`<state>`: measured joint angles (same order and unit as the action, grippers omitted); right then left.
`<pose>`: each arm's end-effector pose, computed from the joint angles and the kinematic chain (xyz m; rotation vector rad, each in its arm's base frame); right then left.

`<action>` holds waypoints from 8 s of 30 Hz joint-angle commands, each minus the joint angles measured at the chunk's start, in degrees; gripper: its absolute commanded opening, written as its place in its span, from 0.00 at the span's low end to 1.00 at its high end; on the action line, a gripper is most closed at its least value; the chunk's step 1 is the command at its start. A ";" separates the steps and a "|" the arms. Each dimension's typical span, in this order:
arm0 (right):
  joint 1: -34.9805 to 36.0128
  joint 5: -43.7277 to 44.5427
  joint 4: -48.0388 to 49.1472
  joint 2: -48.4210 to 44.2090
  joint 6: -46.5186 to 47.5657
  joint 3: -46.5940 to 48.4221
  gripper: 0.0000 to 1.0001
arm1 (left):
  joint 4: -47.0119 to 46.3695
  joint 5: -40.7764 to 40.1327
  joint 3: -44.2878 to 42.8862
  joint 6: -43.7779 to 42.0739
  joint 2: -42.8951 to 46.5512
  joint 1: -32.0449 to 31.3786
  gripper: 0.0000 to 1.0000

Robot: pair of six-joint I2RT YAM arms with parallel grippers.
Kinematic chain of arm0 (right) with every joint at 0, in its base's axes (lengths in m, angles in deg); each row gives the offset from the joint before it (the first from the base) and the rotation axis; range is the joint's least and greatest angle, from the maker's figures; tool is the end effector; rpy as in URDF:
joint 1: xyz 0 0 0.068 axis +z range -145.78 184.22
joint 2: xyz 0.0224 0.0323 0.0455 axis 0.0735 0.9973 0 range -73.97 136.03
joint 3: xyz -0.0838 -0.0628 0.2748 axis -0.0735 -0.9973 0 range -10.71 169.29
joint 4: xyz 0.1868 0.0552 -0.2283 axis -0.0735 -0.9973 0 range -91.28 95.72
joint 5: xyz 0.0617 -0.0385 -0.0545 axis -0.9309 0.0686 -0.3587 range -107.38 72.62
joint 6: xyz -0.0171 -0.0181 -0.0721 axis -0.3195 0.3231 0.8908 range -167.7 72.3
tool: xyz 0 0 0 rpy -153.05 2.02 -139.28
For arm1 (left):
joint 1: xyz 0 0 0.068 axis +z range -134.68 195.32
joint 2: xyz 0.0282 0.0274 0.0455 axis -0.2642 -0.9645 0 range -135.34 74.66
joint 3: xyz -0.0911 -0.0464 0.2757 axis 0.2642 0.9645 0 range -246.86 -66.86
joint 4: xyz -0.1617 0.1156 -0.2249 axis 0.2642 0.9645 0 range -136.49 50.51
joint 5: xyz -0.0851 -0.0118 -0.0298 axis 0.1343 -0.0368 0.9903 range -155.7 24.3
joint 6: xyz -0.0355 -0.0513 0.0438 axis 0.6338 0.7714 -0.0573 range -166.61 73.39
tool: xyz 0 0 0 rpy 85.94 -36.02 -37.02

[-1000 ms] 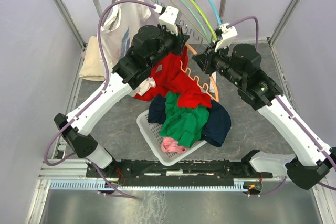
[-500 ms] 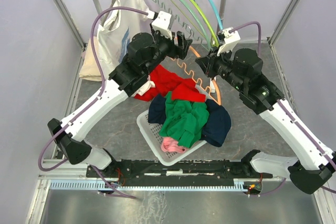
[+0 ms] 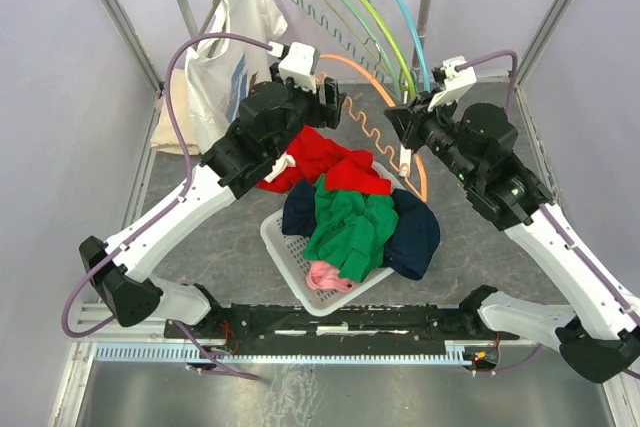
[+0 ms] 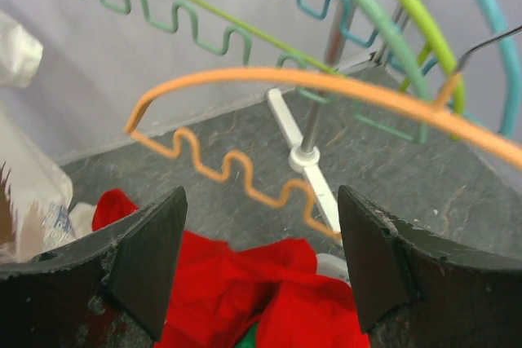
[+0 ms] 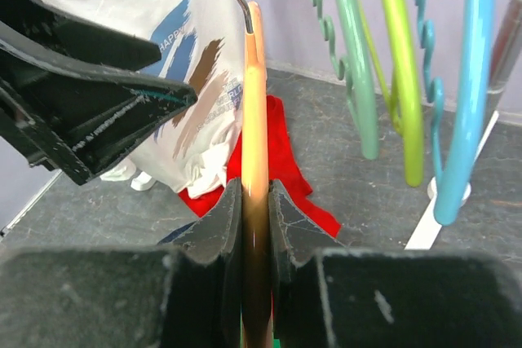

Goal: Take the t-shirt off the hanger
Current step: Remove the T-shirt from the hanger, then place the hanger on the clothesline, then pick up the T-shirt from the center of the board.

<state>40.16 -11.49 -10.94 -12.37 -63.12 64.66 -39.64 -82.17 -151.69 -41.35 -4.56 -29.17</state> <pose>0.2350 0.1622 0.4844 -0.2150 1.6411 0.6047 0.2847 -0.2541 0.4791 0.3223 1.5768 -0.4468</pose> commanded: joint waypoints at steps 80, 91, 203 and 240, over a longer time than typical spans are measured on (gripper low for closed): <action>-0.50 4.36 13.15 42.33 7.79 45.63 0.07 | -11.31 4.95 22.61 16.28 4.35 5.73 0.90; -0.59 4.67 12.48 31.37 8.41 34.96 0.61 | -11.33 3.61 21.79 16.19 4.71 5.73 0.90; -0.59 17.36 9.87 -12.19 7.50 -4.22 0.63 | -8.30 31.03 7.27 22.88 13.00 -0.62 0.03; -0.61 17.40 10.10 -11.33 8.79 -5.71 0.62 | 13.90 -5.76 16.89 20.15 -12.22 -5.38 0.92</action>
<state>39.72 5.40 -2.90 -23.56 -55.07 59.09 -29.80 -83.92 -133.51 -20.78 -14.86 -33.72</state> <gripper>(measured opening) 0.626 0.917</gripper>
